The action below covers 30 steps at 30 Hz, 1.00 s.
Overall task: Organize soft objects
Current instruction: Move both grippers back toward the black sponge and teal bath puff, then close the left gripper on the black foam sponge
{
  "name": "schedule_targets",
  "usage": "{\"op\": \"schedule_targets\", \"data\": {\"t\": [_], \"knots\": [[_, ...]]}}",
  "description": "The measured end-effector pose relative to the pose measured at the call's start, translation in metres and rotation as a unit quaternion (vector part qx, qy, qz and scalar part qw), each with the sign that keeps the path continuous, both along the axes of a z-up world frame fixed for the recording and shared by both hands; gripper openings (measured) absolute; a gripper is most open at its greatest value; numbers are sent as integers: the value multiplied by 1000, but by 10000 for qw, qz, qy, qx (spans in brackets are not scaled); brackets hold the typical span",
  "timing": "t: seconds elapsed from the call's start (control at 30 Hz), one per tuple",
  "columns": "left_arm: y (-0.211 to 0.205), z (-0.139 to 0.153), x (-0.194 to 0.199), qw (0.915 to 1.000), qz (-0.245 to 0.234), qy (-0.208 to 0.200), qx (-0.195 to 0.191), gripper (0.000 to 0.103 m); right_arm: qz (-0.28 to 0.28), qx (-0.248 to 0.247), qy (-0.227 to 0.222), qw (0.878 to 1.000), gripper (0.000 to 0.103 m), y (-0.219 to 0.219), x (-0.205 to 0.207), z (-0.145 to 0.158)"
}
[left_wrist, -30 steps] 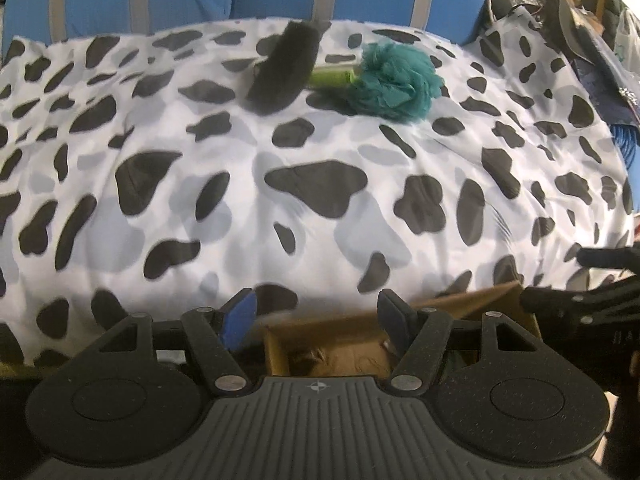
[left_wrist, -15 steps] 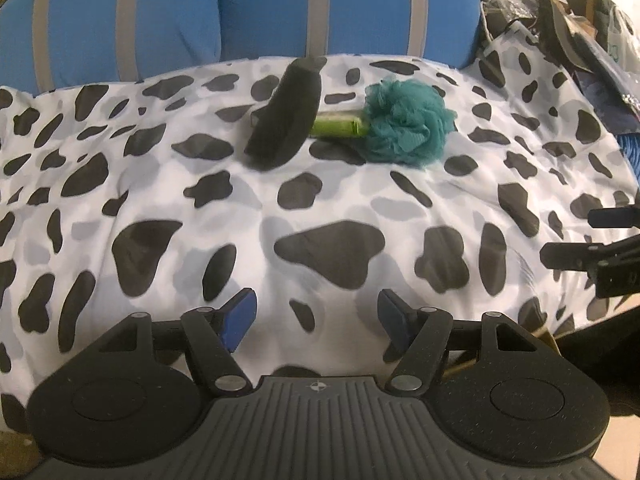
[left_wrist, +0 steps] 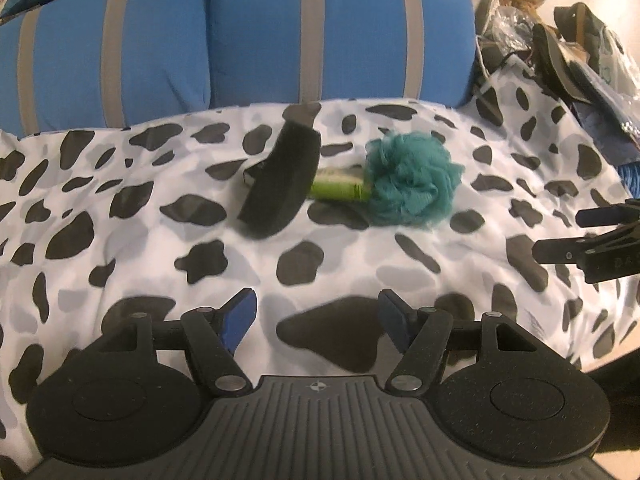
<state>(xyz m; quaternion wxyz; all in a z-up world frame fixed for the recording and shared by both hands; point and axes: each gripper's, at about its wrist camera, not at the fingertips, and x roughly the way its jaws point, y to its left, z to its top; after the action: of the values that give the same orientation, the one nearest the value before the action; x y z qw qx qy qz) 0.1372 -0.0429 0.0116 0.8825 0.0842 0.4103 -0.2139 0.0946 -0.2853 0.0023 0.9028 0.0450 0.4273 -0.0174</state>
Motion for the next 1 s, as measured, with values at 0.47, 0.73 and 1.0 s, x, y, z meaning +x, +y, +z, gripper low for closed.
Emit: {"op": "schedule_targets", "data": {"t": [0.47, 0.73, 1.0], "knots": [[-19, -6, 44, 9965, -589, -585, -10, 66, 63, -7, -6, 10000, 103, -13, 36, -9], [-32, -22, 87, 9936, -771, -817, 86, 66, 14, 18, 29, 10000, 103, -23, 52, -13], [-32, -50, 130, 9932, -853, -739, 268, 66, -13, 82, 135, 9999, 103, -30, 67, -19]]}}
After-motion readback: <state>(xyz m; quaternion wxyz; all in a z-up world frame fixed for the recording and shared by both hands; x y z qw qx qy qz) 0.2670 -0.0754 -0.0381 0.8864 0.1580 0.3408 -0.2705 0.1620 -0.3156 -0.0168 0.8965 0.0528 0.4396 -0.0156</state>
